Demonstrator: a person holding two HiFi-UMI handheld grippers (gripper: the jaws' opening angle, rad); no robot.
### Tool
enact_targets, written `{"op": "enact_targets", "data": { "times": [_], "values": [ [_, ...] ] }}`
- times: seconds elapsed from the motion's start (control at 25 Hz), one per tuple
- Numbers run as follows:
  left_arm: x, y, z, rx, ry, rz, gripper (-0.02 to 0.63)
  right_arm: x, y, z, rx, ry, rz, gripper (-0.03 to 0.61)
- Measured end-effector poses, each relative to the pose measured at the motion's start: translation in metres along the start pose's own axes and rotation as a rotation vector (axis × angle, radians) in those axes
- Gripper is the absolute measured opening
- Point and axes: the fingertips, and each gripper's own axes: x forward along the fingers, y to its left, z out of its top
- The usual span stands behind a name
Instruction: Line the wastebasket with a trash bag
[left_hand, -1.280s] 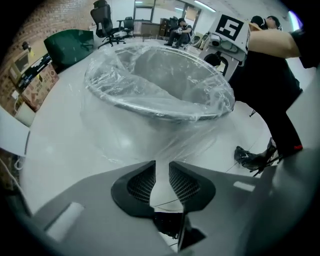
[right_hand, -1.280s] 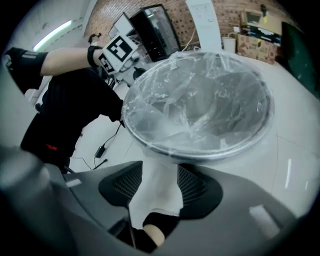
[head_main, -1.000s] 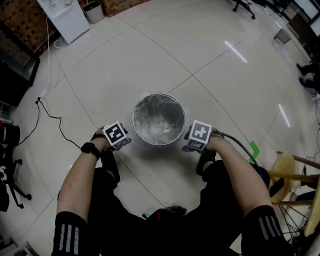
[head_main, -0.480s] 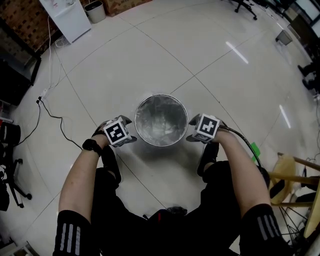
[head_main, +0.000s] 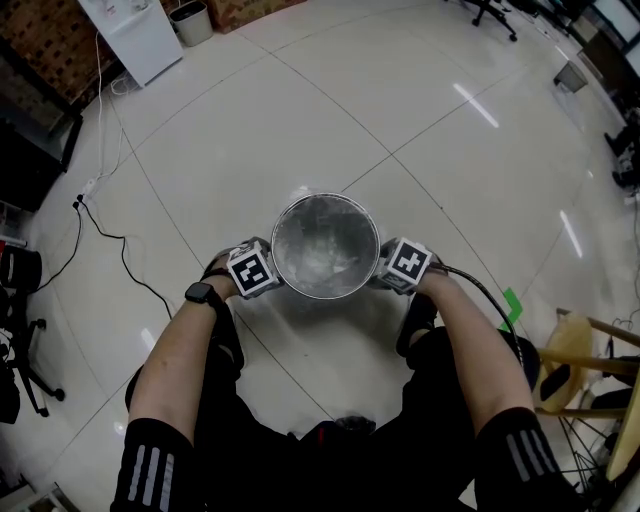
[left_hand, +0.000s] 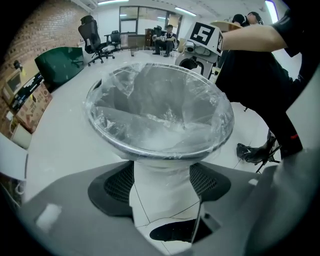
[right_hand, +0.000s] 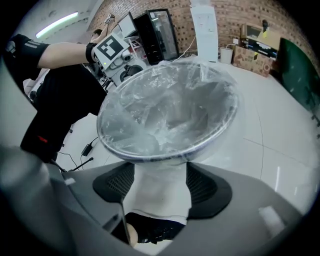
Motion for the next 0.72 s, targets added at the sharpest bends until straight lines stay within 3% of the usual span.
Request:
{"op": "enact_targets", "data": {
  "times": [0.2,0.48,0.72],
  "values": [
    [0.001,0.007,-0.014,-0.021,0.045,0.011,0.342,-0.014,-0.002,-0.002,-0.055,0.108,-0.054,0.331],
    [-0.025,0.011,-0.029,-0.007,0.099,0.037,0.342,-0.058,0.007,-0.006,0.043,0.160,-0.030,0.331],
    [-0.098,0.015,0.033,0.086,-0.048,0.177,0.341,-0.132,-0.005,0.053,-0.021,-0.045,-0.200,0.331]
  ]
}}
